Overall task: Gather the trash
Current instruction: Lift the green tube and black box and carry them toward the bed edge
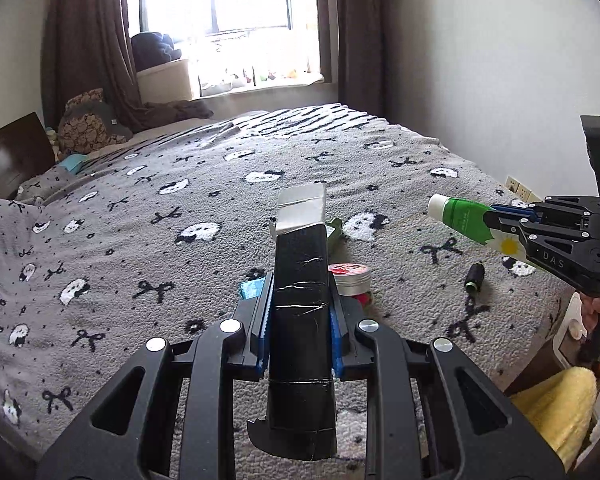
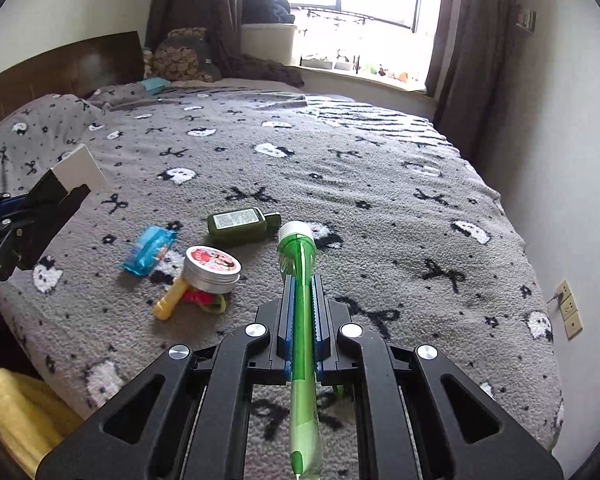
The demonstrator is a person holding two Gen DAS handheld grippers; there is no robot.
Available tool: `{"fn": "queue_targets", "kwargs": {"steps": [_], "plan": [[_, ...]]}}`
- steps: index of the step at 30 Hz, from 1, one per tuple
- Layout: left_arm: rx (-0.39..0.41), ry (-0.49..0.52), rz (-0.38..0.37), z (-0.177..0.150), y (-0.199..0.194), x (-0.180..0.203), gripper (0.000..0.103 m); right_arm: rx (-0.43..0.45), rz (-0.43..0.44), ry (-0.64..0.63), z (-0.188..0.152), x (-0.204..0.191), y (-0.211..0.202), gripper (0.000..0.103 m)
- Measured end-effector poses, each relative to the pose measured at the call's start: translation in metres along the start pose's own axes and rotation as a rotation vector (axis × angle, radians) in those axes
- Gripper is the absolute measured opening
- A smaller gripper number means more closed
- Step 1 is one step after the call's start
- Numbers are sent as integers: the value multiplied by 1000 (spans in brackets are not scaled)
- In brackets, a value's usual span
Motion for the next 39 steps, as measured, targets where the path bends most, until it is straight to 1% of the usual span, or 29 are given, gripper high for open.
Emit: {"fn": "queue_targets", "kwargs": {"steps": [6,10,14,19,24,30,39], "plan": [[51,9,-10,-19,-54,20,21,51,52,-8,-25,-15,-58,9],[58,11,-20,-39,-76,33,21,54,75,-11,-49,-25,-83,9],[42,14,-30,-64,-88,46,21,38,91,-1,-75,-31,-97,9],[-5,16,-48,-100,-94,57,21,-10,117,17,-112,-40,-103,9],[-72,3,-69,-138,-91,65,21,-85,137,42,-148,-46,-96,9],[-174,-35,-95,-181,-76,69,21,-183,166,75,-187,-57,-83,9],[-394,-75,-136,-255,-33,83,21,-370,206,112,-245,-74,-43,9]]}}
Point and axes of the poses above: each gripper's, at about its wrist camera, not at the fingertips, and y roughly the way its jaws point, x to its right, z to its top, the point moved 2 cm from there along y, roughly the way its jaws point, and after that the axes turned 1 degree about z, right-handed, at the moved point
